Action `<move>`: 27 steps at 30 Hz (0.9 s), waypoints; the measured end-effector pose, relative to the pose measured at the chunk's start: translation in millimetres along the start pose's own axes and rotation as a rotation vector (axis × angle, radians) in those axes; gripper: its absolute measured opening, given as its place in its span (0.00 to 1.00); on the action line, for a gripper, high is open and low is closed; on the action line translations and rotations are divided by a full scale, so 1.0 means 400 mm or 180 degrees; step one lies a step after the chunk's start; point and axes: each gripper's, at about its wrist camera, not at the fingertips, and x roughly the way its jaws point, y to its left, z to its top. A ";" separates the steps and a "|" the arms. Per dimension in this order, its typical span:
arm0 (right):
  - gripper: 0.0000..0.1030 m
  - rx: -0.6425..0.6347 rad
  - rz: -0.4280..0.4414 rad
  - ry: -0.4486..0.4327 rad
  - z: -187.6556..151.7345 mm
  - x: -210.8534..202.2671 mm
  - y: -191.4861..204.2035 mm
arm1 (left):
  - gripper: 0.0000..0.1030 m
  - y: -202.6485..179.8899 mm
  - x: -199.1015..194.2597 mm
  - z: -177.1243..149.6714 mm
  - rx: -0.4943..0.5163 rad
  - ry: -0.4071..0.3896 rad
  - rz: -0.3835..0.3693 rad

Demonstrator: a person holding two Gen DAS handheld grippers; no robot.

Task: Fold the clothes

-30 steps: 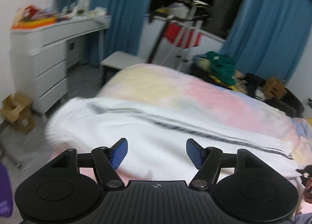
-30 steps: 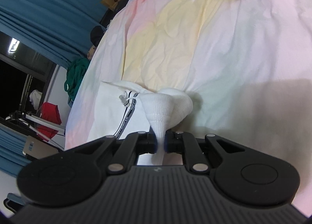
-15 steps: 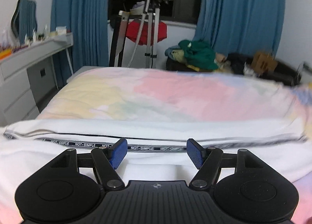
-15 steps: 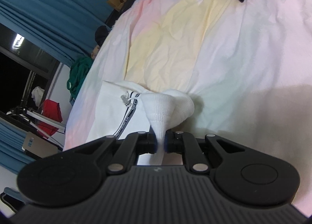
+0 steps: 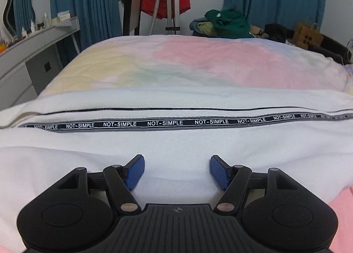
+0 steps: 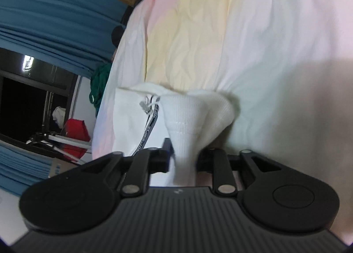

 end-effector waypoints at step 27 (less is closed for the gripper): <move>0.10 -0.1627 -0.0136 -0.1127 -0.110 -0.080 0.351 | 0.74 0.101 -0.033 0.035 -0.0344 0.0264 -0.0007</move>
